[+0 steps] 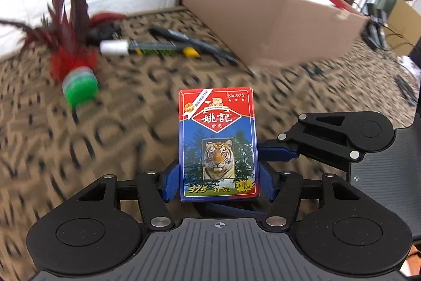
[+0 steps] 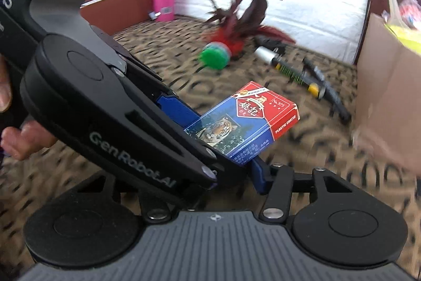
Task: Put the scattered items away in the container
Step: 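Reach the left tool to the blue card box and grasp it, then carry the card box into the cardboard box and open the left tool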
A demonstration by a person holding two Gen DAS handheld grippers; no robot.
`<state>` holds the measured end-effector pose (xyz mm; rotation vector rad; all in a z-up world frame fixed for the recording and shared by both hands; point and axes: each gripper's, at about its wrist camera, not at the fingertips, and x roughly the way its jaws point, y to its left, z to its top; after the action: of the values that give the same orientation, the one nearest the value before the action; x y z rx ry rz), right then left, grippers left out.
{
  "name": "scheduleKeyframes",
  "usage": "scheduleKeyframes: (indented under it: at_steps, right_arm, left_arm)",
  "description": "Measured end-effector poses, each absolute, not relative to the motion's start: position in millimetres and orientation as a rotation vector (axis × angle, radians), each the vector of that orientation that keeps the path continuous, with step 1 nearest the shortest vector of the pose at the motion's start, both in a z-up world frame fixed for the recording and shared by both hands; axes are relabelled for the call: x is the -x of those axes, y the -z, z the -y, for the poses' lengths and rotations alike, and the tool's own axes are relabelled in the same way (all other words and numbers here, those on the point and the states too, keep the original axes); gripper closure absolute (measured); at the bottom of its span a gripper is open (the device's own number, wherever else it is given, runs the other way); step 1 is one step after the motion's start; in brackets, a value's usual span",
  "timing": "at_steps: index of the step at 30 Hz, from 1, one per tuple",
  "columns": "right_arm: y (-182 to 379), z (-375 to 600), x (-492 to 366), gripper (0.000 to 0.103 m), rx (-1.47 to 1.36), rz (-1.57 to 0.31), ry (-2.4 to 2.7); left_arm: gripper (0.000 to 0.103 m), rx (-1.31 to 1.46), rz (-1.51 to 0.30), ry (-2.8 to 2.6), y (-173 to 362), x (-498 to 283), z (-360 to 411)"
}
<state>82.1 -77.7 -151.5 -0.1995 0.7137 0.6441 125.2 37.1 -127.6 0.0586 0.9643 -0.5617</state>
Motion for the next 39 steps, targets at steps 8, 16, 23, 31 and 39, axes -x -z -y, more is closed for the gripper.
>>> scheduleKeyframes:
  at_steps: [8, 16, 23, 31, 39]
  right_arm:
    - [150, 98, -16, 0.023, 0.246, -0.729, -0.557]
    - [154, 91, -12, 0.029, 0.291, -0.685, -0.575]
    - [161, 88, -24, 0.034, 0.193, -0.657, -0.536]
    - [133, 110, -16, 0.035, 0.185, -0.571, -0.487]
    - [69, 167, -39, 0.035, 0.134, -0.386, -0.353]
  left_arm:
    - [0.021, -0.162, -0.952, 0.546, 125, -66, -6]
    - [0.020, -0.163, -0.984, 0.562, 131, -73, -3]
    - [0.026, -0.171, -0.980, 0.541, 131, -76, -6]
    - [0.035, -0.129, -0.880, 0.528, 95, -72, 12]
    - [0.035, -0.219, -0.683, 0.603, 18, -104, 77]
